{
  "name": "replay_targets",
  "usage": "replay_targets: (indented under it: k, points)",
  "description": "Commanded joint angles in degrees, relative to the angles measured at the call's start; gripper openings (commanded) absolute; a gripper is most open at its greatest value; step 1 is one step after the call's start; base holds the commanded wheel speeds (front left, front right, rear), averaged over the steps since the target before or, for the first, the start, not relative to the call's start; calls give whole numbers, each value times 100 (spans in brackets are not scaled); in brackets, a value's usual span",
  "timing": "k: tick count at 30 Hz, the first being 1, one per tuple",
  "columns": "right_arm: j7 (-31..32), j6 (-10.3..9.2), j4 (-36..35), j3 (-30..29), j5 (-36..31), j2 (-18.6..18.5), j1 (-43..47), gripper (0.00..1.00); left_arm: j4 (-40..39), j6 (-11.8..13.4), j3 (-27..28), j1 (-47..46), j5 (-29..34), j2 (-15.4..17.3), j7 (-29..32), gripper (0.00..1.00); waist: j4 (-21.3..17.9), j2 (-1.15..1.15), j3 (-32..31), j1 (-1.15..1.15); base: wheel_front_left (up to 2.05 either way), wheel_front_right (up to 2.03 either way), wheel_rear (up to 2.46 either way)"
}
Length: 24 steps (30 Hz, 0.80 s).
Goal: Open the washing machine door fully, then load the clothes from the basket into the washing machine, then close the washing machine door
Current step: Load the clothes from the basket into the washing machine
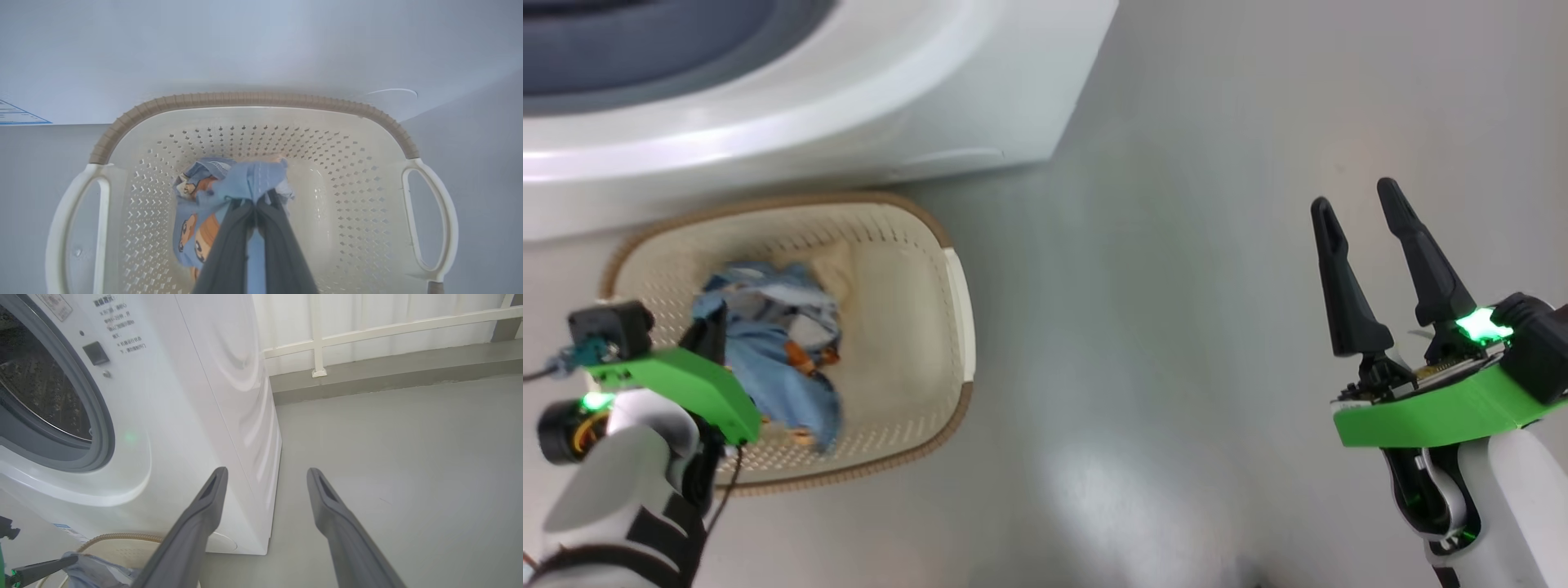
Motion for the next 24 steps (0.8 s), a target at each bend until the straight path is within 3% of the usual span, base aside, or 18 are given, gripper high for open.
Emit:
replay_targets:
  k: [1, 9, 24]
  points:
    - [-45, 43, -52, 61, 134, -97, 291, 100, -182, 4, 106, 280, -60, 200, -105, 0, 196, 0, -655, 0, 0, 0, 0]
    - [-45, 43, 74, -49, 206, -218, 640, 100, -1061, 3, 327, 830, 41, 341, -122, 0, 325, 0, -1321, 0, 0, 0, 0]
    - [-45, 43, 171, -343, 310, -371, 1392, 100, -3434, 3, 1583, 2249, 1085, 333, -123, 0, 542, 0, -2379, 0, 0, 0, 0]
